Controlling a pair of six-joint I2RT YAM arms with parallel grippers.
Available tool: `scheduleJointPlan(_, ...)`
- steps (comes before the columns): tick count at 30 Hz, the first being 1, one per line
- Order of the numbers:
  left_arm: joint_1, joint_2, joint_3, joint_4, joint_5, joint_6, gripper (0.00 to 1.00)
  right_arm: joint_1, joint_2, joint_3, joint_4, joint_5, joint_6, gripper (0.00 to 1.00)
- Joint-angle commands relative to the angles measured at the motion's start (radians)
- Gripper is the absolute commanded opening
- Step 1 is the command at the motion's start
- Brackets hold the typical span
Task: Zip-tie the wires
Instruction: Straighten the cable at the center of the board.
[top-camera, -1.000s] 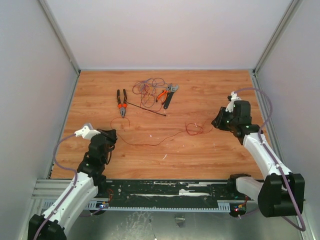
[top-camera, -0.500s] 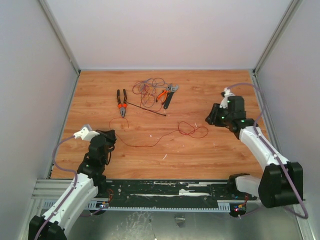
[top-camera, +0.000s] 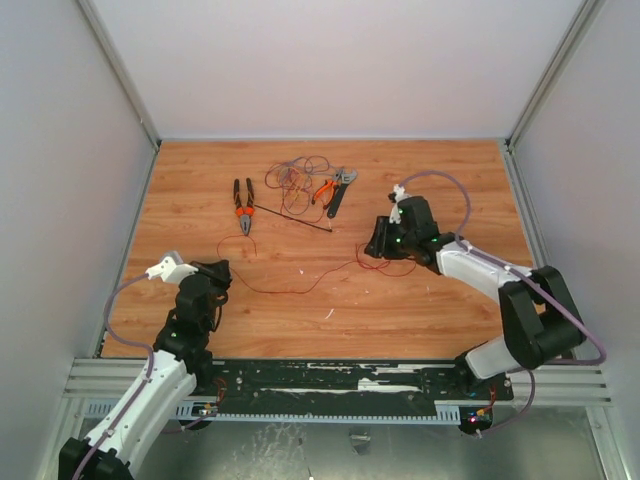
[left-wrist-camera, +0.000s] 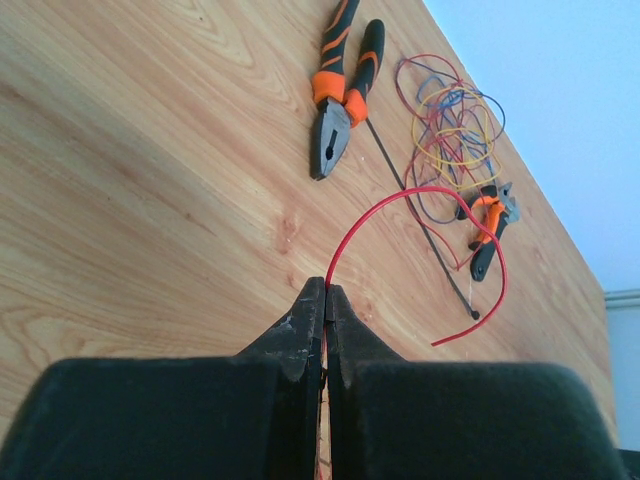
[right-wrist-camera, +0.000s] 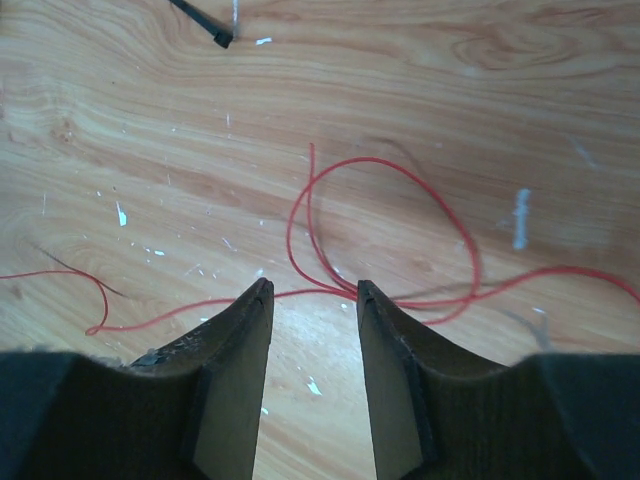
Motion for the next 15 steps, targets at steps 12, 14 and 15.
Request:
scheduleJointPlan(12, 0.001, -0.027, -0.01, 0.003, -0.005, 0.018, 0.0, 0.127, 0.239, 0.158, 0.081, 0.117, 0.066, 0.41)
scheduleJointPlan(14, 0.001, -0.032, -0.01, 0.003, -0.006, 0.021, 0.0, 0.131, 0.248, 0.158, 0.07, 0.133, 0.063, 0.41)
scheduleJointPlan(15, 0.001, -0.033, -0.011, 0.003, -0.007, 0.021, 0.0, 0.131, 0.25, 0.157, 0.065, 0.14, 0.061, 0.39)
